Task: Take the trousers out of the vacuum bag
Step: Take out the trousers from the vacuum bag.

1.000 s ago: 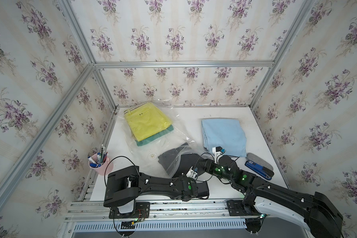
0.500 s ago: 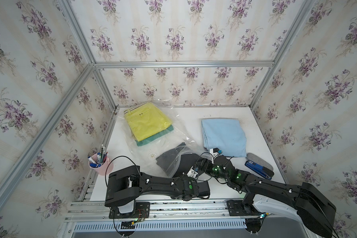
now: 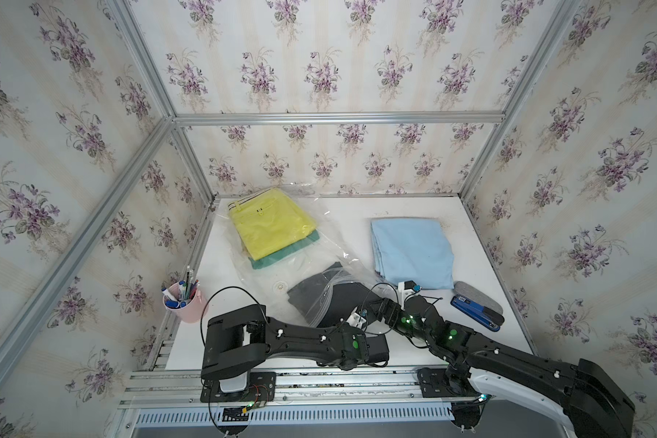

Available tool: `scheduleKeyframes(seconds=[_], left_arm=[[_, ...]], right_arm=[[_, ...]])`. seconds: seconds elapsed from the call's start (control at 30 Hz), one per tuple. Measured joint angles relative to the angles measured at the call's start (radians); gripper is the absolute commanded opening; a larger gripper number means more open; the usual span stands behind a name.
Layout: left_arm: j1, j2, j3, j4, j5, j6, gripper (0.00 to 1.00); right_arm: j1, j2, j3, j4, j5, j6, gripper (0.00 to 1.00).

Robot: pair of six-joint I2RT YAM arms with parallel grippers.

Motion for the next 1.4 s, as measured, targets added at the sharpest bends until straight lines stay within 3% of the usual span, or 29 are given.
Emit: scheduleKeyframes(seconds=[0.2, 0.33, 0.83, 1.1, 1.13, 1.3, 1.4], left_arm=[[-0.003, 0.003, 0.008, 0.000, 0.000, 0.000, 0.08], [-0.003, 0.003, 0.010, -0.002, 0.000, -0.009, 0.08], [-0.015, 0.014, 0.014, -0.006, -0.024, -0.035, 0.08], [-0.037, 0.011, 0.029, -0.015, -0.029, -0.039, 0.08], [-0.039, 0.011, 0.035, -0.021, -0.032, -0.039, 0.08], [-0.044, -0.013, 0.052, -0.050, -0.049, -0.045, 0.08], [-0.050, -0.022, 0.053, -0.054, -0.048, -0.039, 0.08]], right_arm=[[0.005, 0.063, -0.009, 0.076, -0.053, 0.044, 0.99], [0.014, 0.123, -0.007, 0.153, -0.082, 0.055, 0.96], [0.018, 0.241, 0.036, 0.260, -0.124, 0.079, 0.55], [-0.007, 0.243, 0.077, 0.251, -0.122, 0.064, 0.22], [-0.007, 0.237, 0.088, 0.232, -0.120, 0.058, 0.22], [-0.014, 0.179, 0.136, 0.130, -0.088, 0.014, 0.51], [-0.013, 0.150, 0.151, 0.123, -0.079, 0.004, 0.59]])
